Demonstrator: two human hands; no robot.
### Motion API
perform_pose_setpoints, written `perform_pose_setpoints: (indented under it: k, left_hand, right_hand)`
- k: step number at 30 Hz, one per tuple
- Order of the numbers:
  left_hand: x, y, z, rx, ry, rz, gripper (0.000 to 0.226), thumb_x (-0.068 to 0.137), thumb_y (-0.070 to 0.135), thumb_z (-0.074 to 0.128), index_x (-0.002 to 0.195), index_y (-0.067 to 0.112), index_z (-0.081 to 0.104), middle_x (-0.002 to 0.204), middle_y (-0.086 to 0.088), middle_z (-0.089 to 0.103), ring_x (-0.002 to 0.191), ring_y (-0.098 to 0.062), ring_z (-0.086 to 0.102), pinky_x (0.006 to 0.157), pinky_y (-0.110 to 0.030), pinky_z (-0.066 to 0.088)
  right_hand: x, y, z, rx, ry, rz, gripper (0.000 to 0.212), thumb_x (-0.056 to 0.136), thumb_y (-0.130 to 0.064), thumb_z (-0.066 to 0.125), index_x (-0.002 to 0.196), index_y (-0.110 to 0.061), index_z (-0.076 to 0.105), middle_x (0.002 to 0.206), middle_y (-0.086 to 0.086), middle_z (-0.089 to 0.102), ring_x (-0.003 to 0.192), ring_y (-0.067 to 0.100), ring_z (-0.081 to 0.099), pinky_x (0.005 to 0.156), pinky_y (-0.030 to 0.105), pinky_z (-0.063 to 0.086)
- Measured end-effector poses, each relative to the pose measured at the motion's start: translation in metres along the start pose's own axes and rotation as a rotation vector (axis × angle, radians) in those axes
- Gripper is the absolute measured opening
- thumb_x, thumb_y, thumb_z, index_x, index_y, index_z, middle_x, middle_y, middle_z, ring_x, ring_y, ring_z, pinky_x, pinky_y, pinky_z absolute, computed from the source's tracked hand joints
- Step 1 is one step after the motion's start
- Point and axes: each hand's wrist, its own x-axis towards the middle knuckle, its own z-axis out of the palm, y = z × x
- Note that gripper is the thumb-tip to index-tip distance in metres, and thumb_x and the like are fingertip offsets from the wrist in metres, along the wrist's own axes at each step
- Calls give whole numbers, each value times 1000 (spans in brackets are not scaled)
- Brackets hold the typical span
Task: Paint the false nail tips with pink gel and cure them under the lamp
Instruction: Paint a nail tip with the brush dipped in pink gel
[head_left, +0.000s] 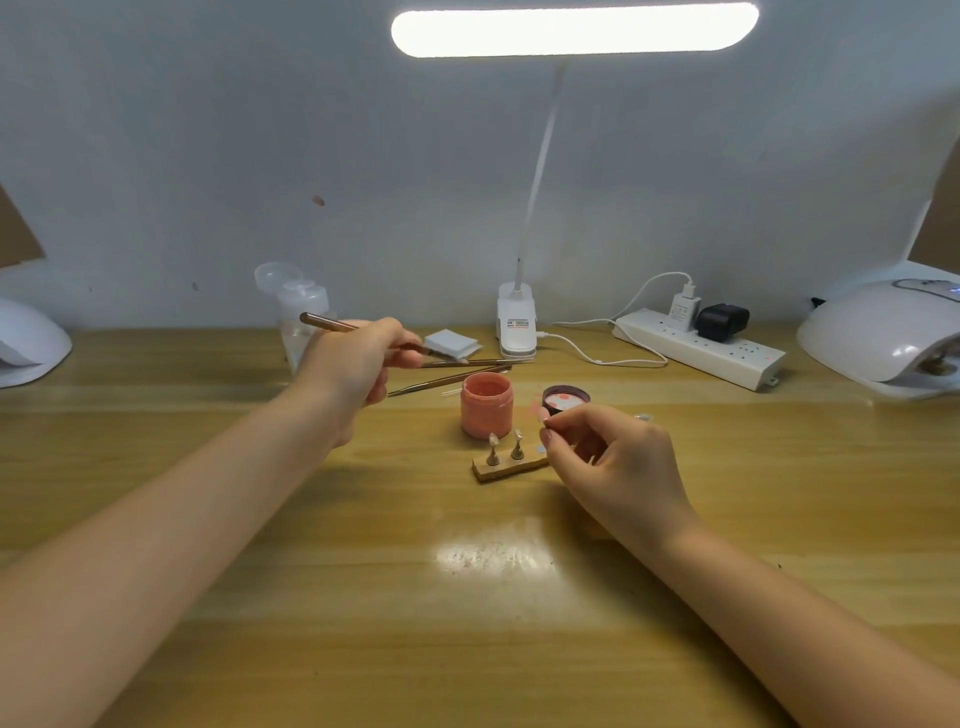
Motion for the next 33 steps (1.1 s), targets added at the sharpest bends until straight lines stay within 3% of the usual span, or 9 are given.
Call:
perform_pose_setpoints:
  k: [5, 8, 13, 17, 23, 28, 33]
  left_hand:
    - [-49, -13, 13, 65, -152, 369, 12, 94, 15, 59, 94, 20, 69, 73, 11, 71, 59, 4, 55, 57, -12, 43]
    - [-79, -27, 17, 159, -202, 601, 15, 91, 8, 61, 96, 20, 67, 80, 22, 69, 72, 6, 63, 61, -5, 43]
    - [-92, -36, 18, 368, -157, 885, 20, 85, 9, 62, 102, 16, 69, 93, 18, 68, 89, 1, 64, 75, -8, 46]
    - [-90, -40, 19, 416, -191, 923, 21, 85, 11, 63, 104, 10, 72, 95, 5, 71, 91, -4, 64, 78, -15, 49]
    - [-94, -40, 16, 378, -184, 899, 14, 83, 16, 61, 89, 12, 73, 81, 9, 68, 80, -5, 63, 69, -9, 44]
    - [-94, -39, 20, 378, -177, 897, 19, 85, 11, 62, 101, 10, 72, 90, 5, 71, 86, -5, 64, 74, -12, 47]
    - [-97, -41, 18, 342, -196, 885, 15, 85, 17, 60, 89, 9, 72, 79, 8, 66, 77, -7, 60, 68, -10, 42]
  right_hand:
    - [1, 2, 0, -6, 3, -8, 10, 82, -13, 73, 89, -21, 74, 69, -10, 67, 61, 10, 59, 59, 21, 48]
    - [1, 2, 0, -14, -1, -24, 8, 83, -13, 72, 90, -18, 73, 72, -8, 68, 63, 9, 60, 60, 25, 50]
    - [1, 3, 0, -32, 14, -43, 8, 83, -13, 73, 89, -17, 74, 72, -8, 67, 61, 9, 59, 58, 21, 48]
    - [1, 2, 0, -32, 14, -53, 8, 82, -12, 73, 89, -16, 74, 71, -9, 67, 61, 10, 58, 58, 21, 47]
    - [1, 3, 0, -34, 15, -55, 9, 83, -11, 73, 91, -16, 74, 73, -6, 69, 62, 10, 59, 61, 25, 49]
    - [0, 4, 0, -57, 27, -96, 10, 84, -11, 72, 93, -16, 74, 80, -6, 71, 64, 11, 62, 63, 22, 48]
    - [-1, 5, 1, -66, 44, -94, 10, 84, -11, 71, 93, -16, 73, 81, -5, 71, 66, 14, 62, 62, 24, 47]
